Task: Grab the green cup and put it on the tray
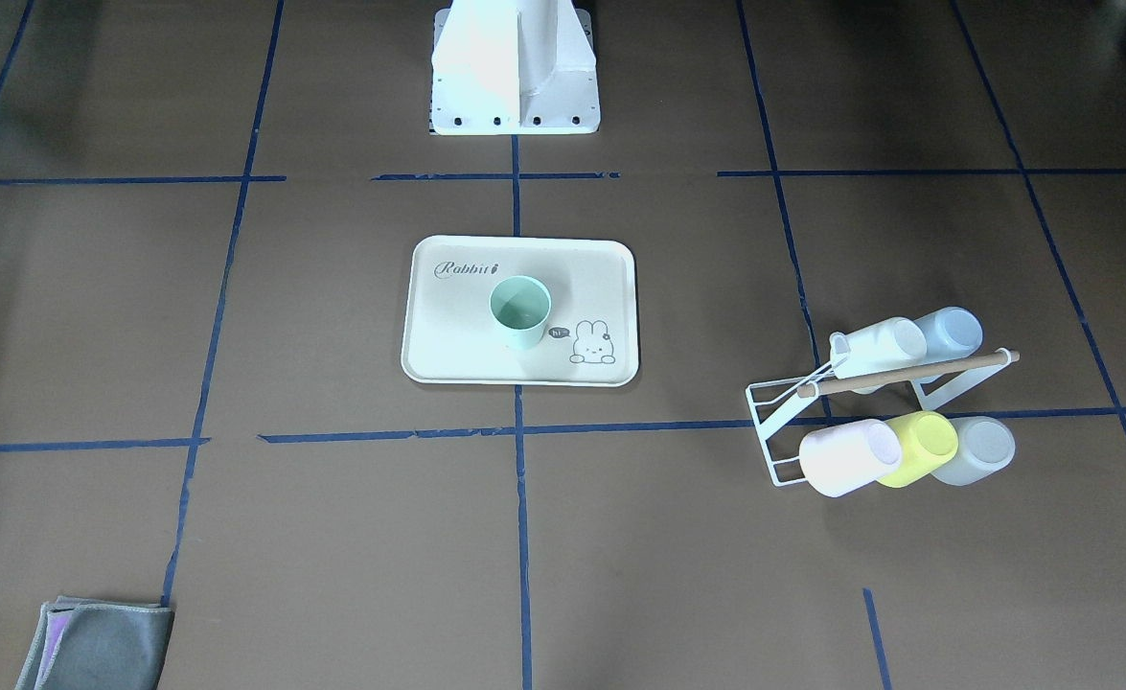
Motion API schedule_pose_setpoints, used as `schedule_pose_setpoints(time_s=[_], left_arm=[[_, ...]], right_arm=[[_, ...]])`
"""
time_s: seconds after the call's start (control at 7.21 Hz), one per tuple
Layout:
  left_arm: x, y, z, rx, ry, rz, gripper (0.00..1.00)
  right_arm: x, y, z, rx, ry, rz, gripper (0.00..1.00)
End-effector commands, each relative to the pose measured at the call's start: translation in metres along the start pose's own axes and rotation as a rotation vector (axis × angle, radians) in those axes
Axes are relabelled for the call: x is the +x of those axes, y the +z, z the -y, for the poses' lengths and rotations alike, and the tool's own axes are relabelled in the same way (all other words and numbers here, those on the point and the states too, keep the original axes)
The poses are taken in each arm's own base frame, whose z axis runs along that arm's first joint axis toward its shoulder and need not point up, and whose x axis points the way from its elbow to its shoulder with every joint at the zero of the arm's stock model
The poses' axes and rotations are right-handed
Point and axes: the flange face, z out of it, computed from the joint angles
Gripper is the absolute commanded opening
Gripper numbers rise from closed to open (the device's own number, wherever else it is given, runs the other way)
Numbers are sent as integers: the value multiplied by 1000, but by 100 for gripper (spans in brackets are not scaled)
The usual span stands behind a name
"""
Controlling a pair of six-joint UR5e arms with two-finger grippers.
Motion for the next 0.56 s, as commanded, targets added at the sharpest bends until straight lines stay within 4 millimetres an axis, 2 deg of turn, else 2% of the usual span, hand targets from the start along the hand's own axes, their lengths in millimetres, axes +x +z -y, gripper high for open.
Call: schedule_pose_setpoints(time_s=[0.0,0.14,0.42], left_arm=[[1,-1,1,5,5,1,100],[1,-2,1,7,6,1,100],[2,-3,1,10,9,1,100]], right_arm=[[21,9,-17,-17,27,-5,100],[35,12,-30,-22,50,-5,100],[44,7,-41,-10,64,-4,100]])
